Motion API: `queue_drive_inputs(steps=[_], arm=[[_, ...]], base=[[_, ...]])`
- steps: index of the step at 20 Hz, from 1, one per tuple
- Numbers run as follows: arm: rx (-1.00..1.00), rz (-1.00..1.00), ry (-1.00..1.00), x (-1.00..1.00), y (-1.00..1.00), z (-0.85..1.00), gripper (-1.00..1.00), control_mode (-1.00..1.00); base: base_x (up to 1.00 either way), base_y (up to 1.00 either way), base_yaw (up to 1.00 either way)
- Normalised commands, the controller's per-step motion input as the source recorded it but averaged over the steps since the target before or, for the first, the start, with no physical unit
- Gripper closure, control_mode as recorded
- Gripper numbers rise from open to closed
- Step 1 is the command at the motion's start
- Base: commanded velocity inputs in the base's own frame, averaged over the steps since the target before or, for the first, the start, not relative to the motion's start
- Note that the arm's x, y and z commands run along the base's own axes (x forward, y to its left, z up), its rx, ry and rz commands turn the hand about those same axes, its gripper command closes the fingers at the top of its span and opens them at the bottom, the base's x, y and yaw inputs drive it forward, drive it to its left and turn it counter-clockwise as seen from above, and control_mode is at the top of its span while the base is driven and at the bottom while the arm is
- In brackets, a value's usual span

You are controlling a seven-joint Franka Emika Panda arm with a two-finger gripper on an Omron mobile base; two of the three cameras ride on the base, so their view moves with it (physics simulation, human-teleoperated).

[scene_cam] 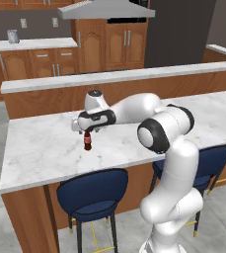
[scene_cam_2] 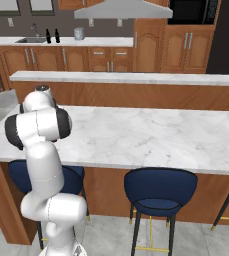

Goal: Place the large bottle from the dining counter next to the other large bottle outside the sink, and place the small bottle from the dining counter next to the other small bottle inside the sink.

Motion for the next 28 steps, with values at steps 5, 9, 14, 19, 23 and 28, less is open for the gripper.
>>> queue_drive_inputs(steps=[5,9,14,19,23,28], arm=[[0.00,0.00,0.00,0.00,0.00,-0.29,-1.00,-1.00],[0.00,0.00,0.00,0.00,0.00,-0.11,-1.00,-1.00],[0.00,0.00,0.00,0.00,0.00,-0.07,-1.00,-1.00],[0.00,0.00,0.00,0.06,0.11,-0.05,-1.00,-1.00],[0.00,0.00,0.02,0.15,0.14,0.00,-1.00,-1.00],[0.00,0.00,0.00,0.10,0.07,0.00,-1.00,-1.00]], base=[[0.00,0.00,0.00],[0.00,0.00,0.00],[0.00,0.00,0.00],[0.00,0.00,0.00],[0.00,0.00,0.00],[0.00,0.00,0.00]])
